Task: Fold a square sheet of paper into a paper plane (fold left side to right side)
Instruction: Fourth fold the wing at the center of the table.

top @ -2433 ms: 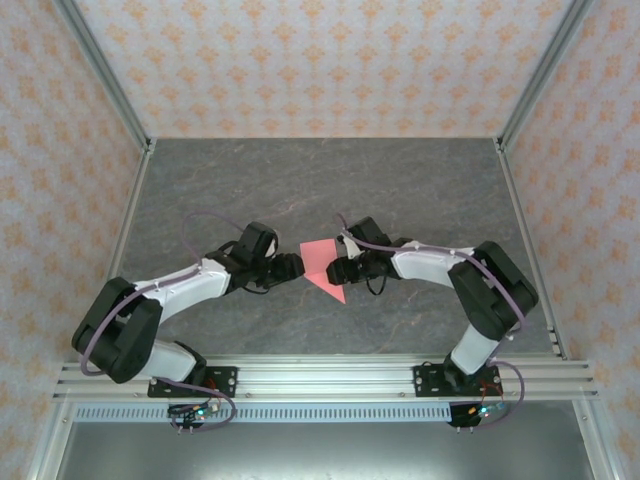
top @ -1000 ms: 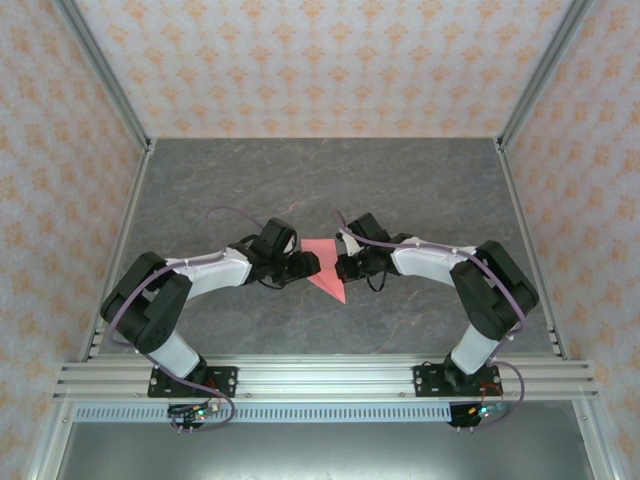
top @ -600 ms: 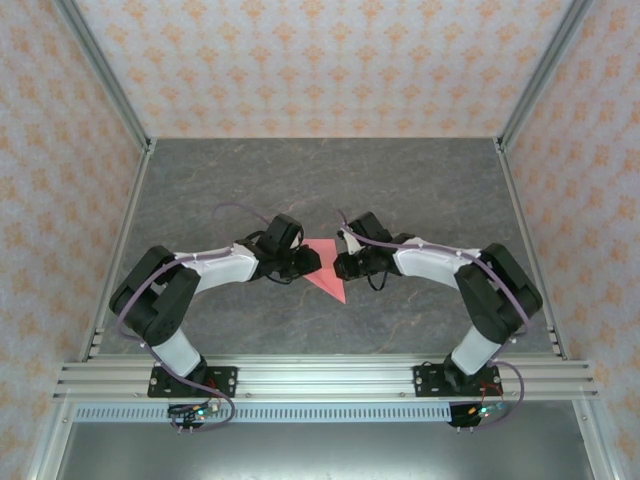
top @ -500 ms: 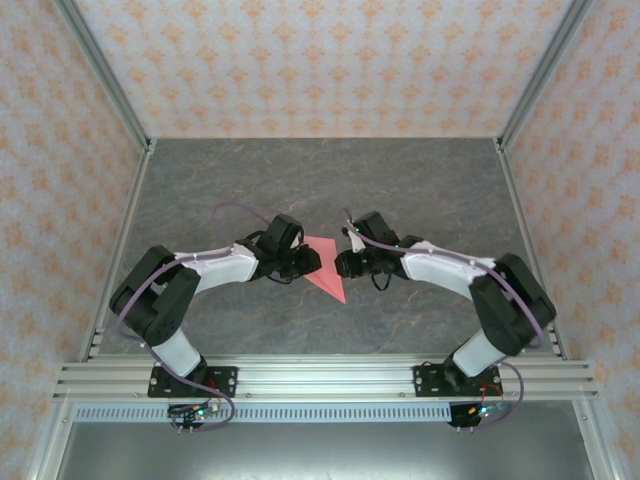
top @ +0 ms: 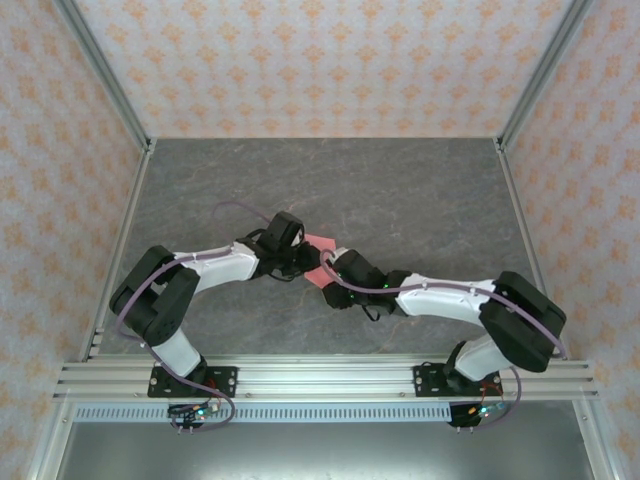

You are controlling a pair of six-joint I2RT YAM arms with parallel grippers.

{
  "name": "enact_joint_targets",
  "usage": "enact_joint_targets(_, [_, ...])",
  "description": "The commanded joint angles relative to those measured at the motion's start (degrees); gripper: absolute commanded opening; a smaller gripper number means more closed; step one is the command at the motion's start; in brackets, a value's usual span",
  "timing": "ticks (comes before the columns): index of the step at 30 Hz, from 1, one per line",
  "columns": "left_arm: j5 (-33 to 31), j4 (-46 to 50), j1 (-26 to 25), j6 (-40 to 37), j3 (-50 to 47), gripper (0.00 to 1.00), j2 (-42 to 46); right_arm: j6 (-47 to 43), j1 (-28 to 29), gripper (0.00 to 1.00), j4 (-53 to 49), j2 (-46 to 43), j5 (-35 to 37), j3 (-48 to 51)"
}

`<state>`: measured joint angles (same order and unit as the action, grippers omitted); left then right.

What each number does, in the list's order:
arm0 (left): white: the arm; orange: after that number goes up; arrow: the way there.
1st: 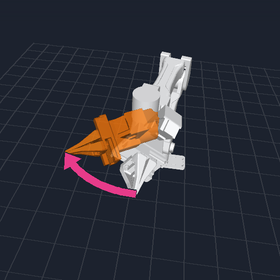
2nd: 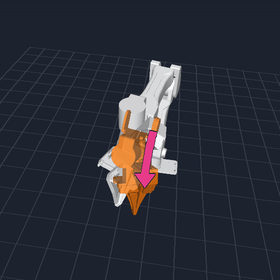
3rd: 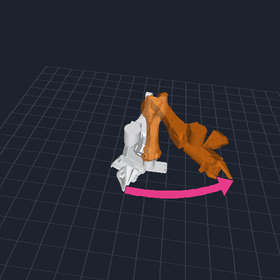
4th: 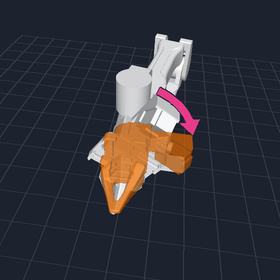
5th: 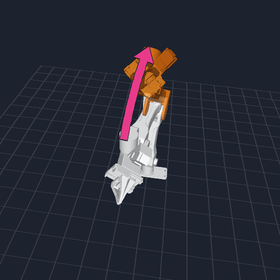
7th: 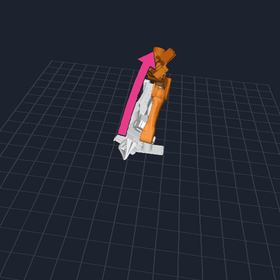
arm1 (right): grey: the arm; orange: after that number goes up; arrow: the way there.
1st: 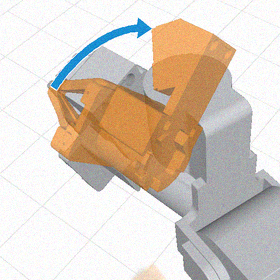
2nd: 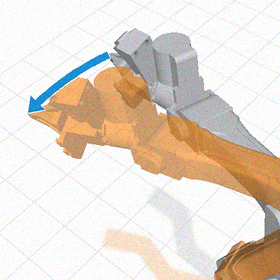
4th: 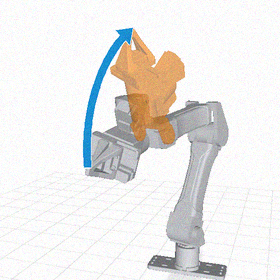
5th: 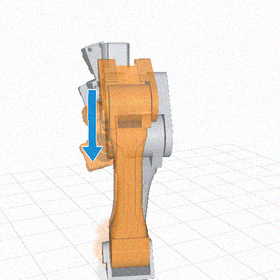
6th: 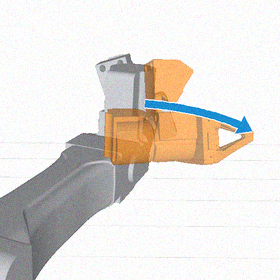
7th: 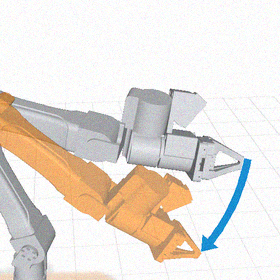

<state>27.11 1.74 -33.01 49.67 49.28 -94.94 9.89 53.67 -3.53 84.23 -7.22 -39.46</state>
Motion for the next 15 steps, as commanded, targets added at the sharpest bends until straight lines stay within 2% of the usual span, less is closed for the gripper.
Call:
enact_joint_targets(1, [-0.99,1.13,-0.32,0.57,2.27,0.24,0.00,0.67,0.51,0.43,2.90,2.34,4.27,-1.17])
enact_joint_targets(7, [-0.97,1.80,-0.30,0.39,3.13,0.24,-0.67,0.08,0.62,0.41,2.61,4.71,5.08,-2.02])
enact_joint_targets(15, [-1.45,2.47,-0.34,0.08,3.86,0.24,-1.07,-0.08,0.64,0.32,1.99,5.53,4.85,-2.77])
